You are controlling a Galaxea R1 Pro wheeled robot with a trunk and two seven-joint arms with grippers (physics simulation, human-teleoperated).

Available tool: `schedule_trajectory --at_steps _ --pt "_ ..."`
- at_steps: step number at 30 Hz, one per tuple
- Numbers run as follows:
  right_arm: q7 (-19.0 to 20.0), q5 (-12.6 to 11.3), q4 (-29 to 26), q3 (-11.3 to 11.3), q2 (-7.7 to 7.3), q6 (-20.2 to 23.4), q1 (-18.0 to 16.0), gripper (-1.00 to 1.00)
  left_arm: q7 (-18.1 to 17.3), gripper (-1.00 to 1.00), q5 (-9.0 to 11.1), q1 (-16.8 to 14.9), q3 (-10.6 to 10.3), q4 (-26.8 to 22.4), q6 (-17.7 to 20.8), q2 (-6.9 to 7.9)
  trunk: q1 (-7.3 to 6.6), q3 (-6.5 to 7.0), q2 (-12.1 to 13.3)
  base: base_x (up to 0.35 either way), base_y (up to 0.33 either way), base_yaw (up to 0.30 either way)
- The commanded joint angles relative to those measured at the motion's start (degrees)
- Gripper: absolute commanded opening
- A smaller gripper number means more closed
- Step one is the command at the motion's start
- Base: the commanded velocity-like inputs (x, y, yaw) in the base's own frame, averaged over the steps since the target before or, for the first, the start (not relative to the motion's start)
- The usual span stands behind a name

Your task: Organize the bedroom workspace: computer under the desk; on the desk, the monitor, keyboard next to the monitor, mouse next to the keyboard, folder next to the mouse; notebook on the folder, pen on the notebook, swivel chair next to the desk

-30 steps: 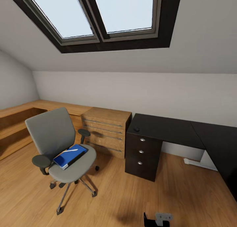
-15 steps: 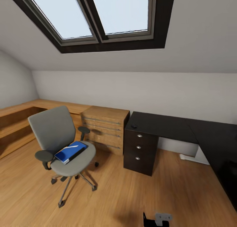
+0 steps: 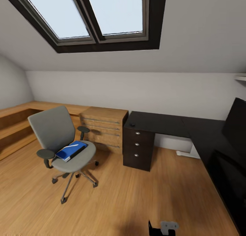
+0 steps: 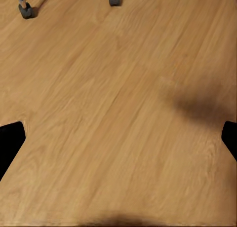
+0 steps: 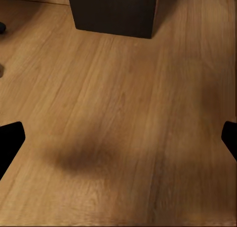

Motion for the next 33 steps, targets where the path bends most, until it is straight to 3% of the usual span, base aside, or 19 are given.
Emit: schedule_trajectory --at_steps 1,20,33 --pt "-0.23 0.43 0.05 -0.31 0.06 -0.15 -0.05 1.0 0.39 1.0 0.28 -0.03 -0.41 0.76 -0.37 0.09 -0.04 -0.09 -0.04 -0.331 0.0 -0.051" --pt "-0.23 0.51 0.06 -0.1 0.28 -0.22 -0.05 1.0 0.37 1.0 0.21 -0.03 -0.36 2.72 -0.94 0.22 -0.04 -0.23 -0.04 -0.331 0.05 -0.011" --pt "-0.23 0.49 0.08 -0.05 0.29 -0.16 -0.05 1.0 0.37 1.0 0.12 -0.03 -0.37 2.72 -0.94 0.21 -0.04 -1.16 -0.04 -0.303 0.069 -0.107"
